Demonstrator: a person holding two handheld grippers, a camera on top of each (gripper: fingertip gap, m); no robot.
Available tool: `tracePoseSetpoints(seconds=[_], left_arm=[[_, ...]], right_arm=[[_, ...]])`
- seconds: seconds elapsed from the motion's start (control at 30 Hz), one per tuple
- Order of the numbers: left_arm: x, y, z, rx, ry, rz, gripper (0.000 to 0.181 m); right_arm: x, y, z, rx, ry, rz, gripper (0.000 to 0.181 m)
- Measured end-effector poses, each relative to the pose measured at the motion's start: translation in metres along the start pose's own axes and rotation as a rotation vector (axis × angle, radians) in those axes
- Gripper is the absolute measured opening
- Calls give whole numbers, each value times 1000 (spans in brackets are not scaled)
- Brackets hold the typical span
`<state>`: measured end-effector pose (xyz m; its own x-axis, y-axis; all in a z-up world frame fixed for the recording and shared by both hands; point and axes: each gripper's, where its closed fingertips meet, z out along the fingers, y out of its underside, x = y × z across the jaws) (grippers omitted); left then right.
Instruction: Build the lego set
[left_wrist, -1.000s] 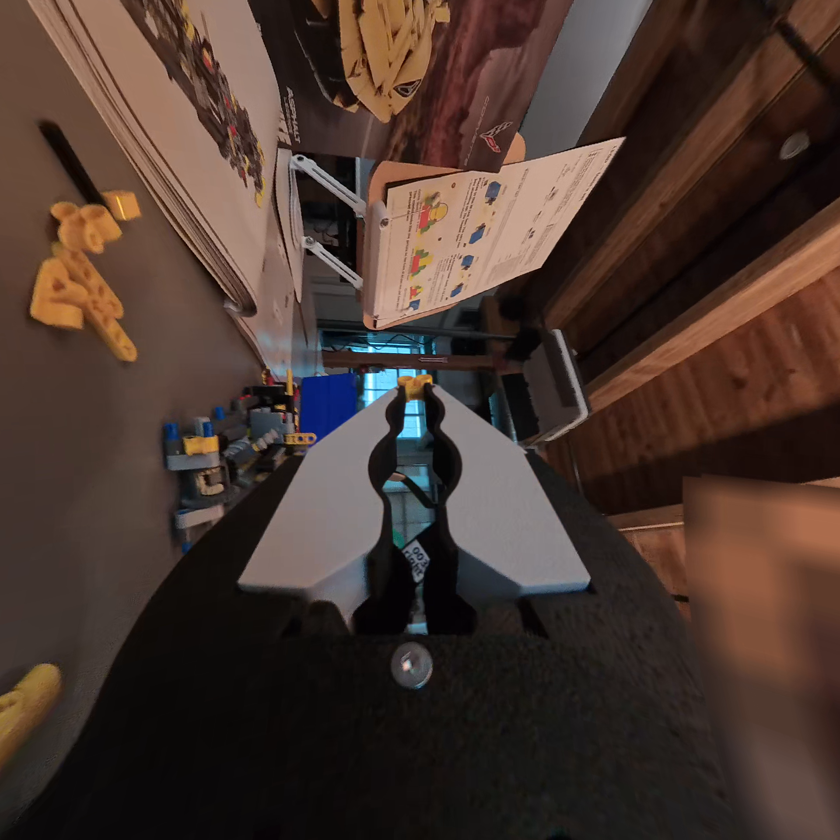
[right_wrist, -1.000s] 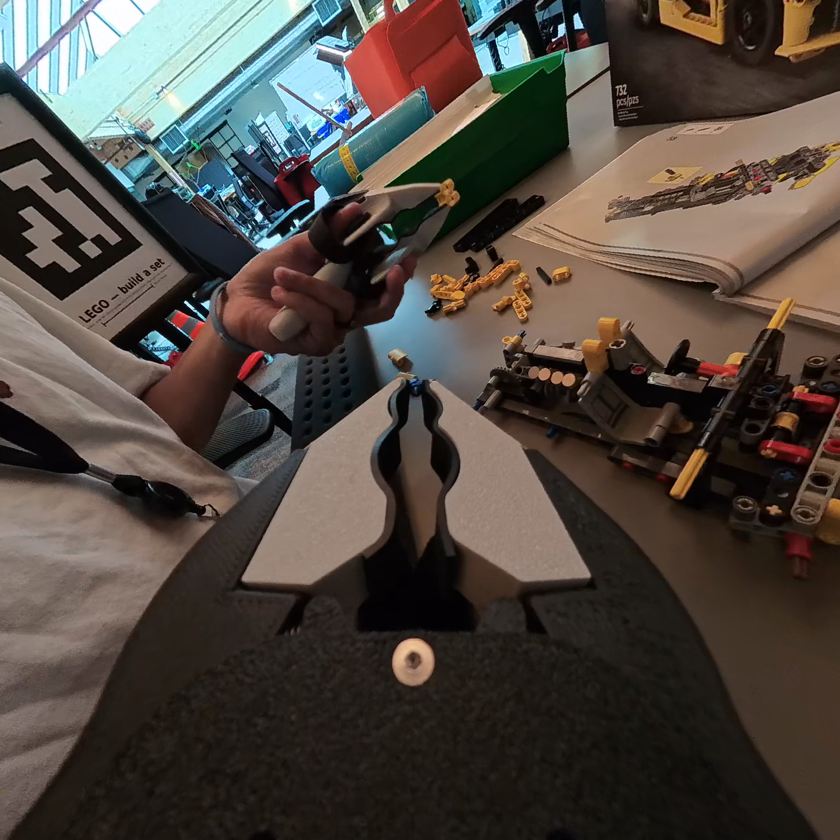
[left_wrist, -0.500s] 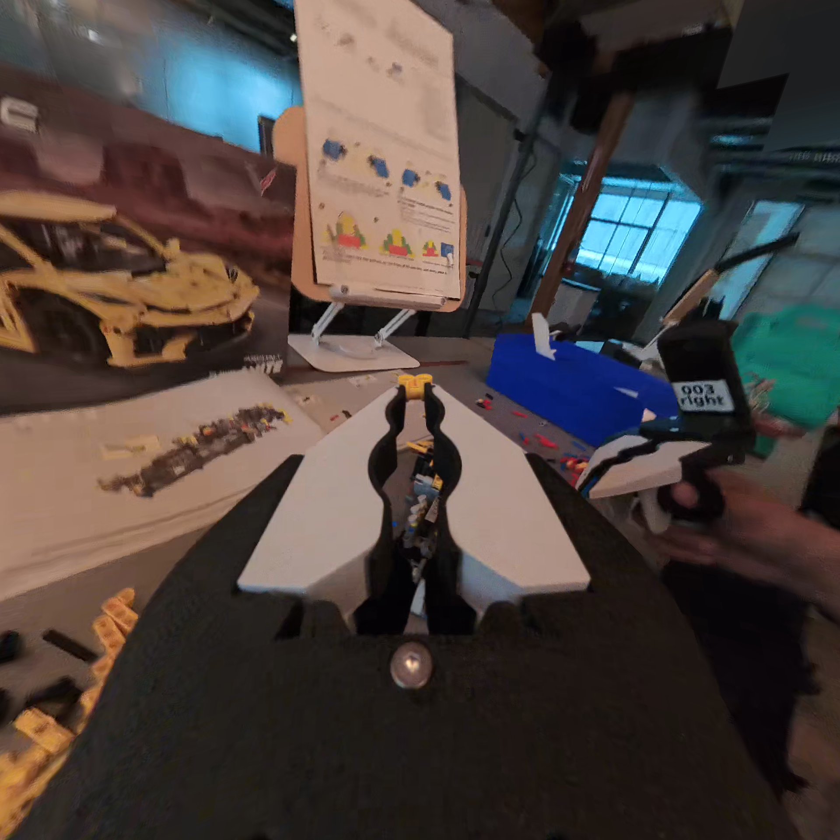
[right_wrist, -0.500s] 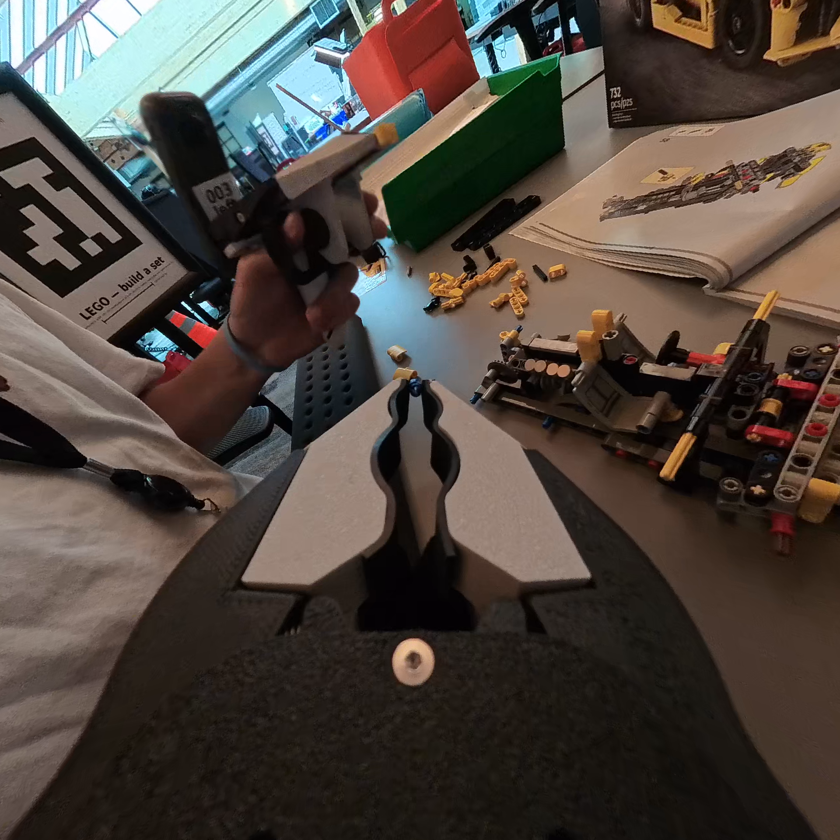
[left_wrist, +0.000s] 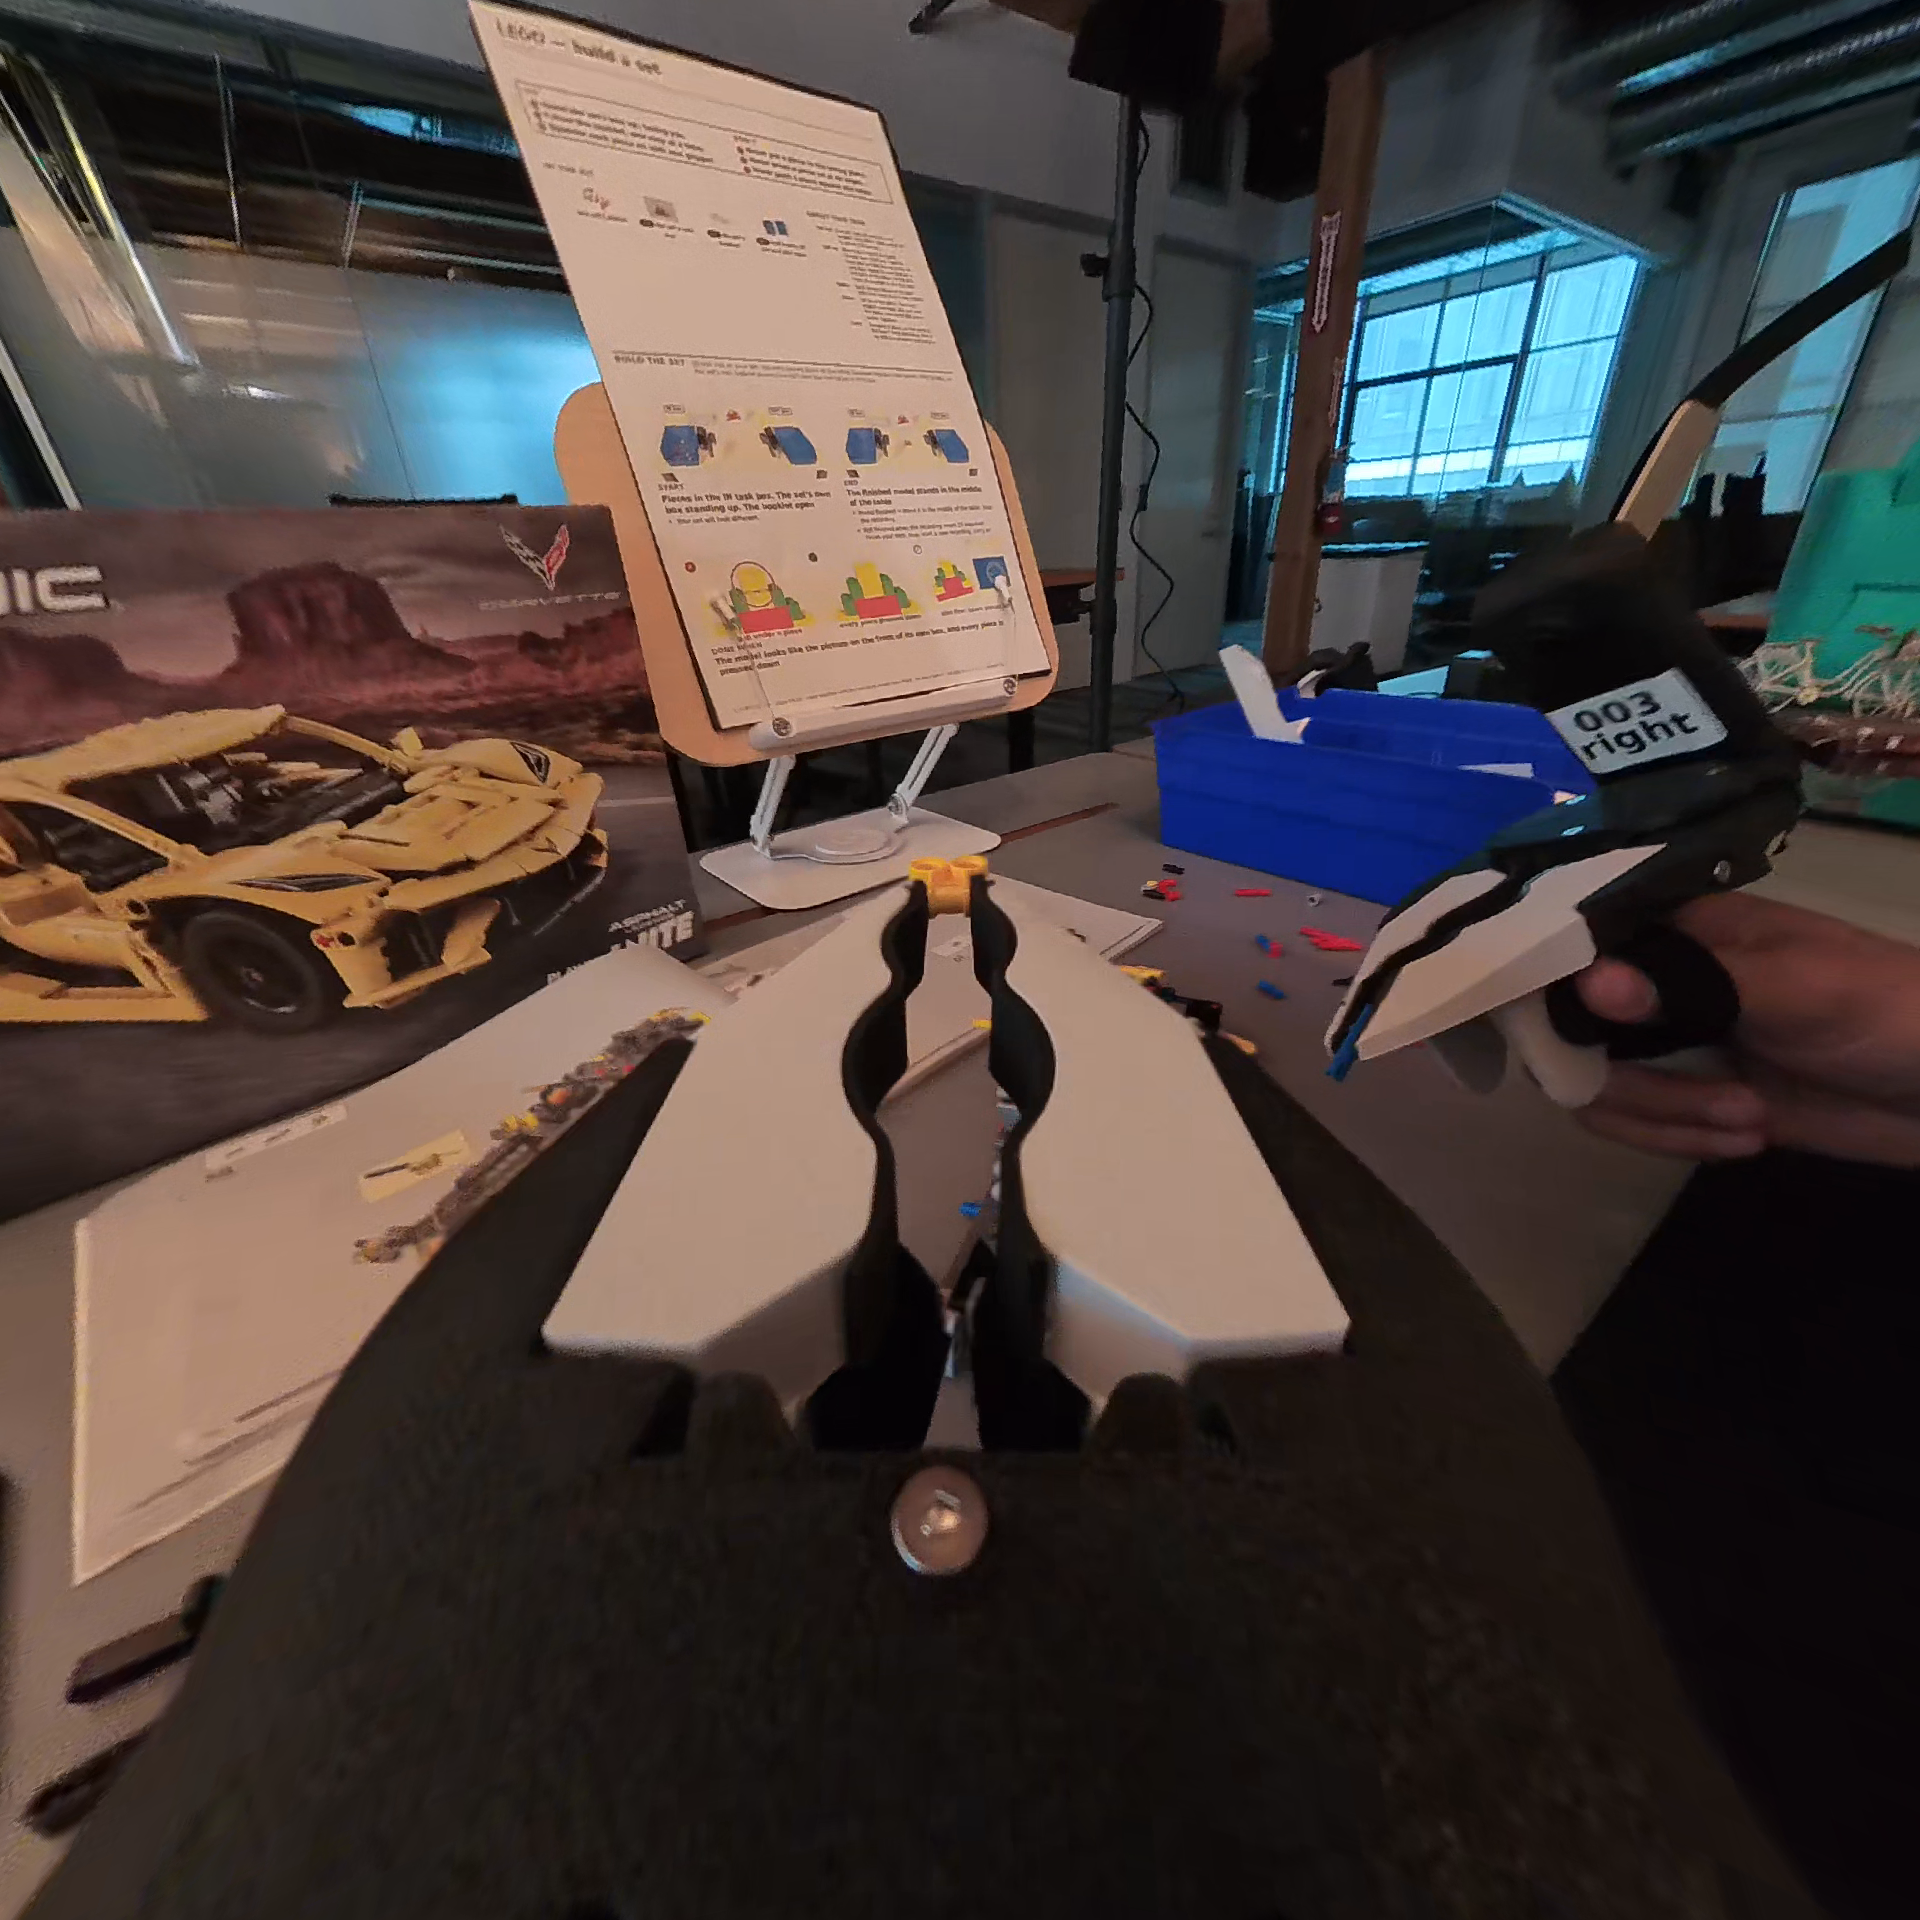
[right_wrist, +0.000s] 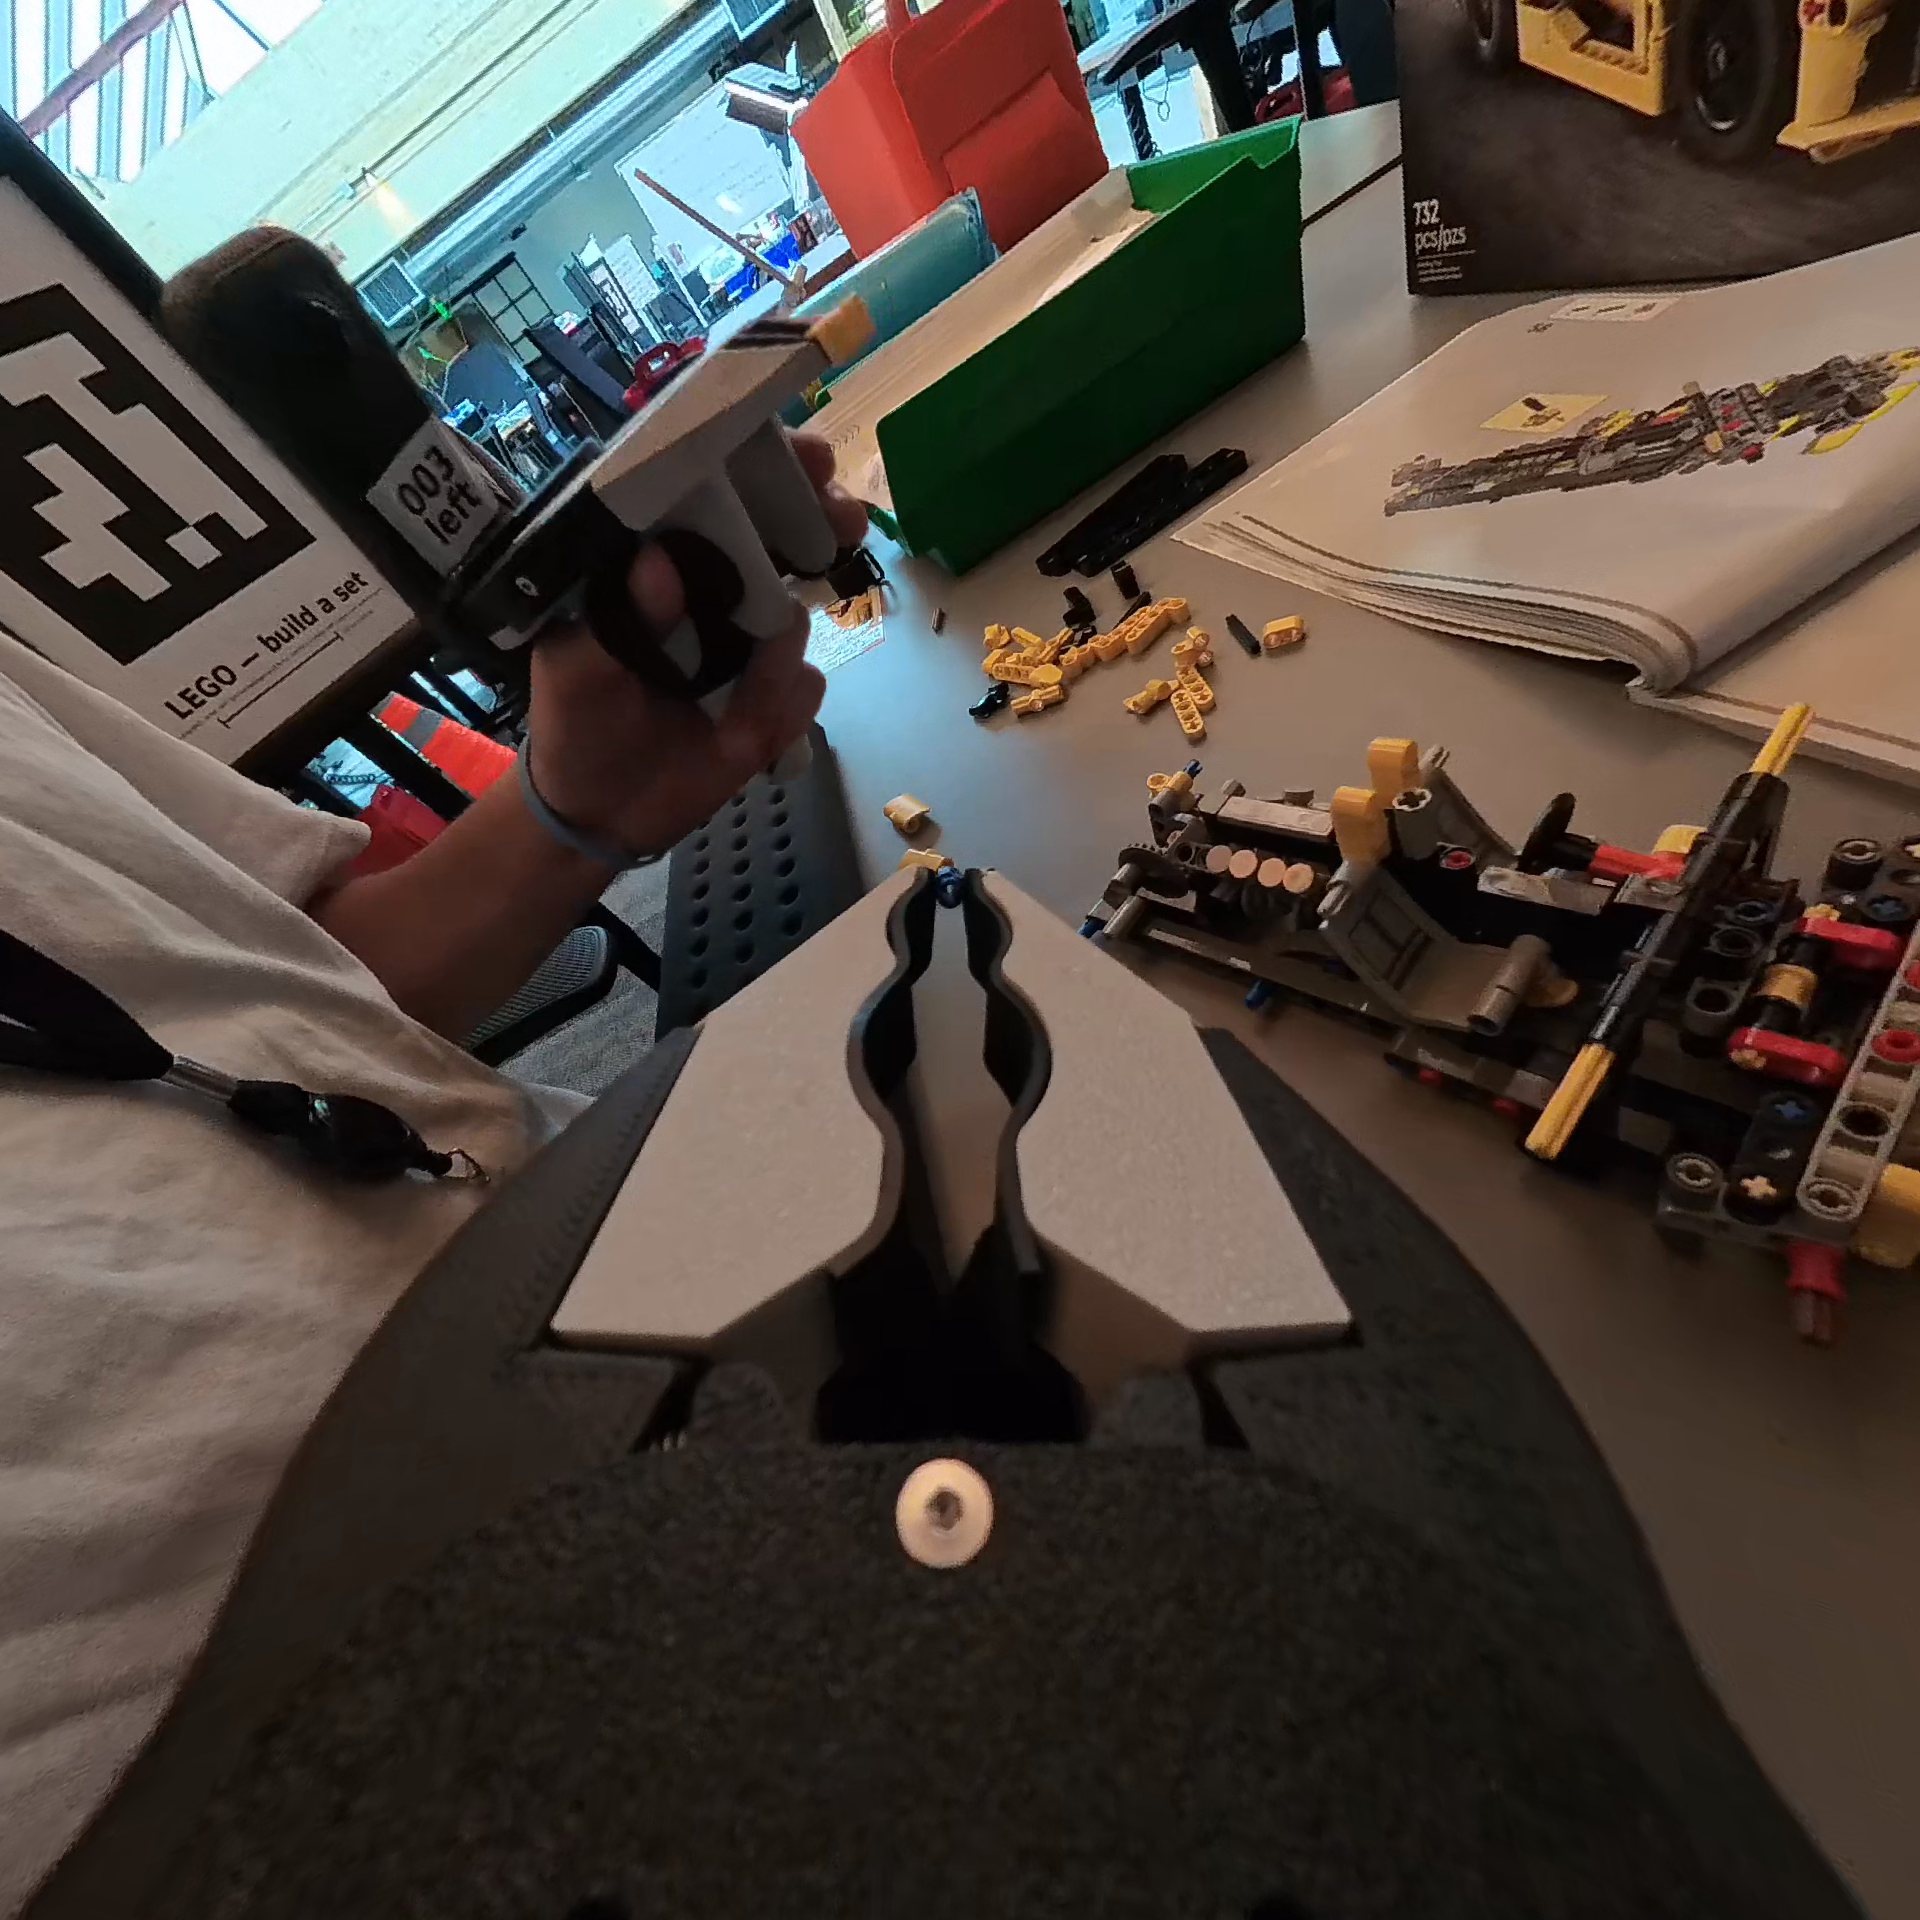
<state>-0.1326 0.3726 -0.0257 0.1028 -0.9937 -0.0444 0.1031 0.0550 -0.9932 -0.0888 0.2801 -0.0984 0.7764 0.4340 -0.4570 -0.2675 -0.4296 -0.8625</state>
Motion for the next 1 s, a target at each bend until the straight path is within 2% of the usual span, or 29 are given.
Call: tracePoseSetpoints(seconds=[0.1,0.17,0.27,0.43,0.5,0.57,0.73,0.93,1.0], left_arm=[[-7,4,0,-13,-14,-128,9],[-11,5,-1,-10,3,-308,9],[-19,2,-4,47,64,-695,9],[-37,13,-9,138,171,-1470,9],[-40,19,-11,167,195,-1655,8],[-40,25,-11,165,187,-1731,8],[-45,42,-16,158,101,-1793,9],[-45,44,-19,131,78,-1758,9],[-39,40,-17,95,100,-1687,9]], right_arm=[[-1,-1,2,0,-4,-4,5],[-2,-2,4,-4,-3,-8,5],[-1,0,5,-17,1,-16,5],[0,-1,5,-31,-1,-30,5],[0,-3,5,-43,-17,-34,5],[2,-5,6,-65,-15,-44,5],[2,-14,12,-89,-34,-79,5],[-5,-25,31,-109,-107,-78,5],[-7,-31,40,-139,-145,-83,5]])
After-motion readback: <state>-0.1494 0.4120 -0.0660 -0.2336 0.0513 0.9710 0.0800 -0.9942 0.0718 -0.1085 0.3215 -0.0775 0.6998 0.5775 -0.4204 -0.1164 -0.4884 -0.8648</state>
